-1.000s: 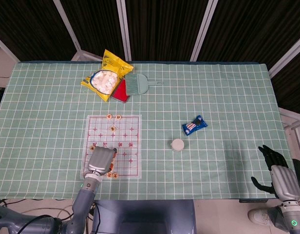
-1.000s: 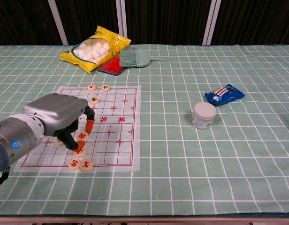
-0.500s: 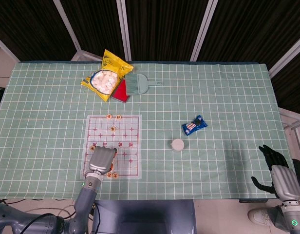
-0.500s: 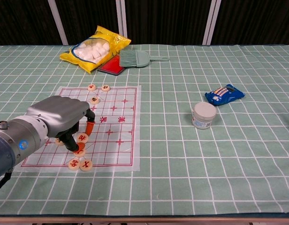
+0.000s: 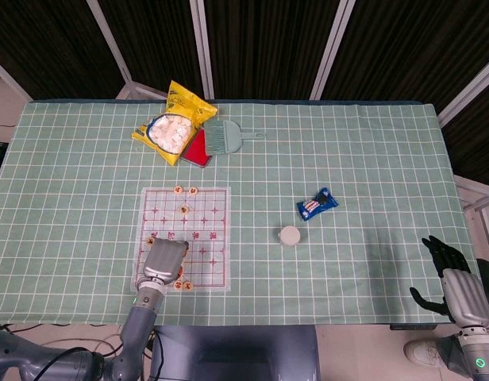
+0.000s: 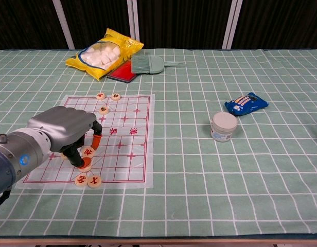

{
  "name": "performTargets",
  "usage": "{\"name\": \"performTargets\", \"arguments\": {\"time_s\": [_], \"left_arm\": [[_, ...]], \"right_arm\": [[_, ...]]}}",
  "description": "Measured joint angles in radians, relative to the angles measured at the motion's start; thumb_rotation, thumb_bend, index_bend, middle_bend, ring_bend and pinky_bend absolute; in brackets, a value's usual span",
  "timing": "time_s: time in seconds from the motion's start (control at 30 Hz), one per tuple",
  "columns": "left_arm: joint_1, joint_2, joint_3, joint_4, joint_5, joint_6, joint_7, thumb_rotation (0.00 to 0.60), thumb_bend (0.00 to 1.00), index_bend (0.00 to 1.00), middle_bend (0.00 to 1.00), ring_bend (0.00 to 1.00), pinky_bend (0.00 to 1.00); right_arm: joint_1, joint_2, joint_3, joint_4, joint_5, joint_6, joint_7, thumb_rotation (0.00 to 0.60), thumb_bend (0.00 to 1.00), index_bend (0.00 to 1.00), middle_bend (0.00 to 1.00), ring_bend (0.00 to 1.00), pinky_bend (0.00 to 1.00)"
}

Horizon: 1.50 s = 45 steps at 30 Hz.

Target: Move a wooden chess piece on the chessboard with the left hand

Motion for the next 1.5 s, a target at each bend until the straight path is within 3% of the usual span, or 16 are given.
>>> {"name": "performTargets", "arguments": {"time_s": [0.77,0.97,1.13,1.23,1.3,1.37,1.43,1.5], "left_arm": [[0.004,0.021,-0.011,-0.032,0.038,0.022,-0.054,0.600,0.27,0.41,1.00,0.98,1.00],[0.018,0.056,-0.018,-0.073,0.124,0.047,-0.123,0.600,0.26,0.36,0.98,0.86,0.93],[0.053,0.105,-0.004,-0.108,0.243,0.088,-0.223,0.600,0.22,0.16,0.74,0.63,0.72],[0.090,0.146,0.019,-0.124,0.325,0.126,-0.300,0.600,0.17,0.03,0.48,0.40,0.53],[0.119,0.180,0.039,-0.131,0.374,0.153,-0.344,0.600,0.13,0.00,0.26,0.19,0.36],[0.153,0.223,0.066,-0.136,0.428,0.183,-0.397,0.600,0.08,0.00,0.09,0.05,0.19],[0.187,0.268,0.094,-0.137,0.477,0.212,-0.449,0.600,0.05,0.00,0.01,0.00,0.08],[0.218,0.307,0.118,-0.134,0.514,0.237,-0.491,0.600,0.04,0.00,0.00,0.00,0.03]], "right_arm": [[-0.001,0.001,-0.001,-0.002,0.000,-0.001,-0.001,0.600,0.34,0.00,0.00,0.00,0.00],[-0.001,0.000,-0.001,0.000,-0.002,0.001,-0.004,0.600,0.34,0.00,0.00,0.00,0.00],[-0.001,-0.001,-0.002,0.003,-0.005,0.005,-0.012,0.600,0.34,0.00,0.00,0.00,0.00],[-0.002,-0.004,-0.002,0.008,-0.011,0.011,-0.022,0.600,0.34,0.00,0.00,0.00,0.00],[-0.003,-0.006,-0.002,0.012,-0.014,0.015,-0.029,0.600,0.34,0.00,0.00,0.00,0.00],[-0.003,-0.008,-0.002,0.018,-0.018,0.022,-0.037,0.600,0.34,0.00,0.00,0.00,0.00],[-0.004,-0.010,-0.001,0.025,-0.023,0.029,-0.046,0.600,0.34,0.00,0.00,0.00,0.00],[-0.005,-0.013,0.000,0.030,-0.030,0.038,-0.056,0.600,0.34,0.00,0.00,0.00,0.00]]}}
